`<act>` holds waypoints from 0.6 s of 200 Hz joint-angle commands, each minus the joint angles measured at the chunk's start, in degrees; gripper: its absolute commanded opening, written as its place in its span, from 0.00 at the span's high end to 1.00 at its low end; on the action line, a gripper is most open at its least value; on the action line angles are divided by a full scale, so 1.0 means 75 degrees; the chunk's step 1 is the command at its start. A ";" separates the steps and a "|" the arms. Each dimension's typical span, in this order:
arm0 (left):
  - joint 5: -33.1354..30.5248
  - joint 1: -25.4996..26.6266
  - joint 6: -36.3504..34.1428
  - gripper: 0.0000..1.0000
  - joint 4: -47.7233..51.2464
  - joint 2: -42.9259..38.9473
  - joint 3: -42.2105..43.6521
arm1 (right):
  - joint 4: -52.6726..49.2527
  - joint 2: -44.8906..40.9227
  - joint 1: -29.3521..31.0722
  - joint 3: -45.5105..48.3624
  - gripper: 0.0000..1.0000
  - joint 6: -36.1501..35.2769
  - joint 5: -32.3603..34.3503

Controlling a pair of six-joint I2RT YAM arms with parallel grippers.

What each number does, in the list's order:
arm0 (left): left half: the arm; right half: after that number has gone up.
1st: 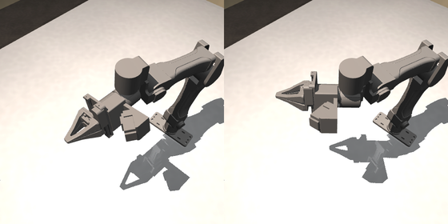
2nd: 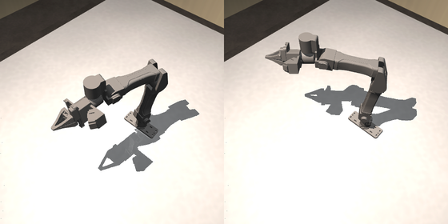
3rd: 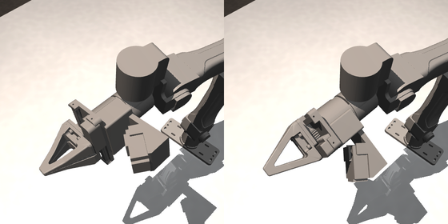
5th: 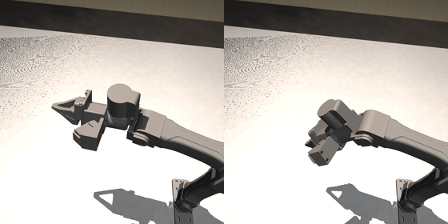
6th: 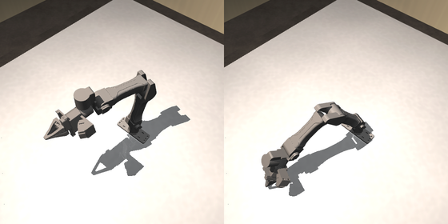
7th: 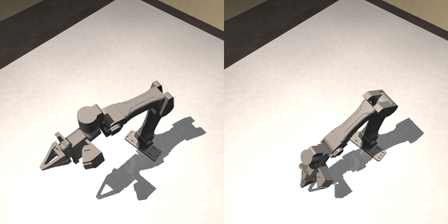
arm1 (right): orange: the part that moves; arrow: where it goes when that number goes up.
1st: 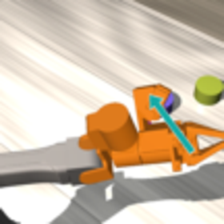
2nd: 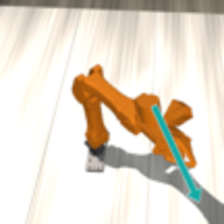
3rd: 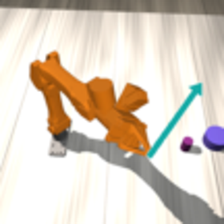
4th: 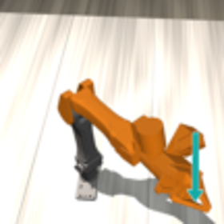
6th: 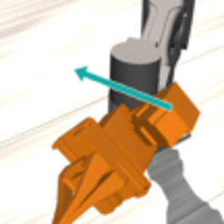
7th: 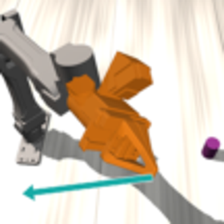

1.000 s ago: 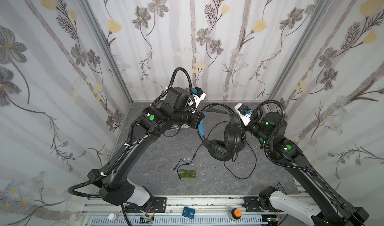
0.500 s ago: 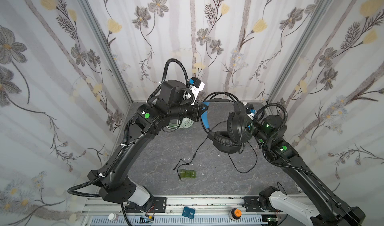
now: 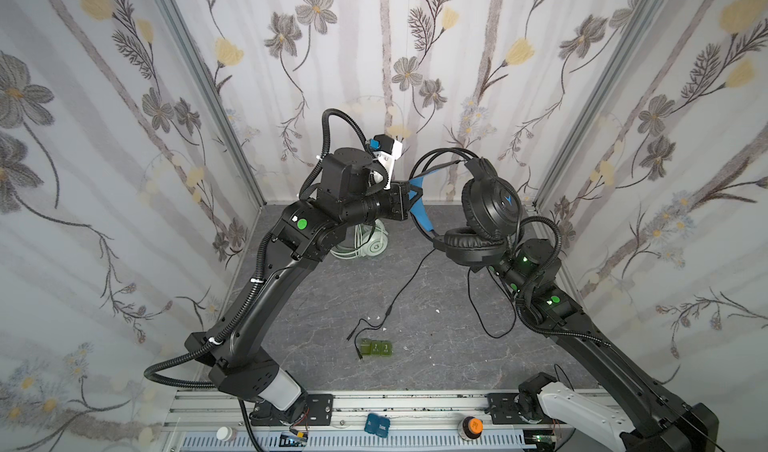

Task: Wrap the headphones

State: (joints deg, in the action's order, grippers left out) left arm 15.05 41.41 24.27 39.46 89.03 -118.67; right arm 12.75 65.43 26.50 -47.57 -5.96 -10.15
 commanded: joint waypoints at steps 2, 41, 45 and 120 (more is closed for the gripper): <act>-0.0214 -0.0002 0.0796 1.00 -0.1350 -0.0142 0.0330 | 0.0546 0.0042 0.0005 0.0134 0.55 0.0346 -0.0186; -0.0510 0.0041 0.1319 1.00 -0.2092 -0.0225 0.0693 | 0.1087 0.0008 0.0006 0.0565 0.55 0.0961 -0.0476; -0.0545 0.0045 0.1339 1.00 -0.2129 -0.0221 0.0687 | 0.1146 0.0001 0.0006 0.0820 0.55 0.1015 -0.0496; -0.1166 0.0110 0.1750 1.00 -0.2558 -0.0163 0.0769 | 0.1710 0.0287 0.0005 0.1298 0.57 0.1528 -0.0683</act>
State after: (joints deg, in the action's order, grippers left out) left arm 8.64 42.02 34.15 27.14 87.94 -112.86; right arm 21.37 66.87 26.50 -38.04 3.16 -14.11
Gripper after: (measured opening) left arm 0.061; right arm 0.449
